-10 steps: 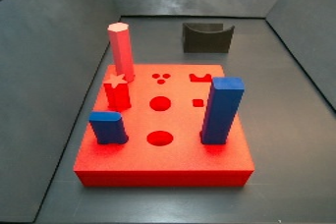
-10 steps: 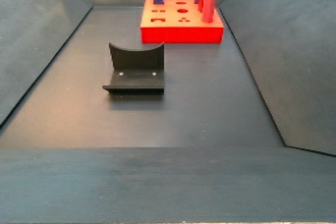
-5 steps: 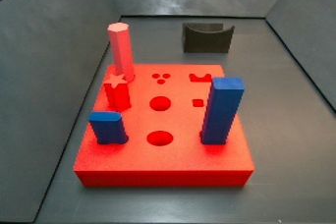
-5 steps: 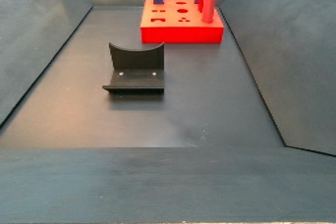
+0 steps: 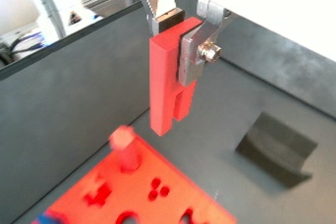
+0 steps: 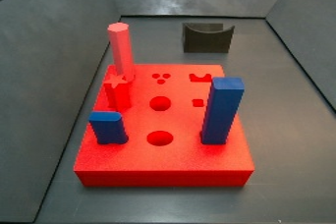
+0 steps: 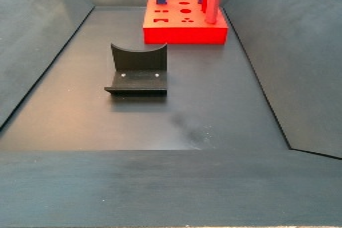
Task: Pick up the double-square object. Move up. Move to above the board. Insert the double-square object.
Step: Move to above the board, then insert the double-square object.
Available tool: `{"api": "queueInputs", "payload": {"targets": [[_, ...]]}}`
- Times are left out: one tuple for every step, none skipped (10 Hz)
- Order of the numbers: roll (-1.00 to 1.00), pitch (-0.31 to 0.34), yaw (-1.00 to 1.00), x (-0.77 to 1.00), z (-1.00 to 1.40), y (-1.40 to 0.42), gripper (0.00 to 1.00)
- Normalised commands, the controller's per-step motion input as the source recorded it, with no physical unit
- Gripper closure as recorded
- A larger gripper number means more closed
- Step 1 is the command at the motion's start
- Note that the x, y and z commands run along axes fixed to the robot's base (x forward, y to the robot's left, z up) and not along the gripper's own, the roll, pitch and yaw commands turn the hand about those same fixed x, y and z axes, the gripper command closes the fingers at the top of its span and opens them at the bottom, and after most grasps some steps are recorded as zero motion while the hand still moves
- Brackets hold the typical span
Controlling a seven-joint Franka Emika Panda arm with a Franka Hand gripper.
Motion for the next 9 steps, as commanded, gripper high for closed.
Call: {"api": "queueInputs", "payload": {"targets": [[0.02, 0.131, 0.01, 0.21, 0.06, -0.62, 1.00], [0.03, 0.122, 0.01, 0.15, 0.04, -0.37, 1.00], [0.03, 0.096, 0.01, 0.10, 0.03, -0.20, 1.00], [0.00, -0.011, 0.00, 0.00, 0.00, 0.00, 1.00], [0.00, -0.119, -0.03, 0.13, -0.29, -0.12, 1.00], [0.03, -0.116, -0.28, 0.17, -0.48, -0.21, 1.00], [0.10, -0.001, -0.68, 0.26, -0.51, -0.29, 1.00], [0.01, 0.000, -0.92, 0.06, -0.42, -0.16, 1.00], [0.00, -0.001, -0.98, 0.00, -0.39, -0.14, 1.00]]}}
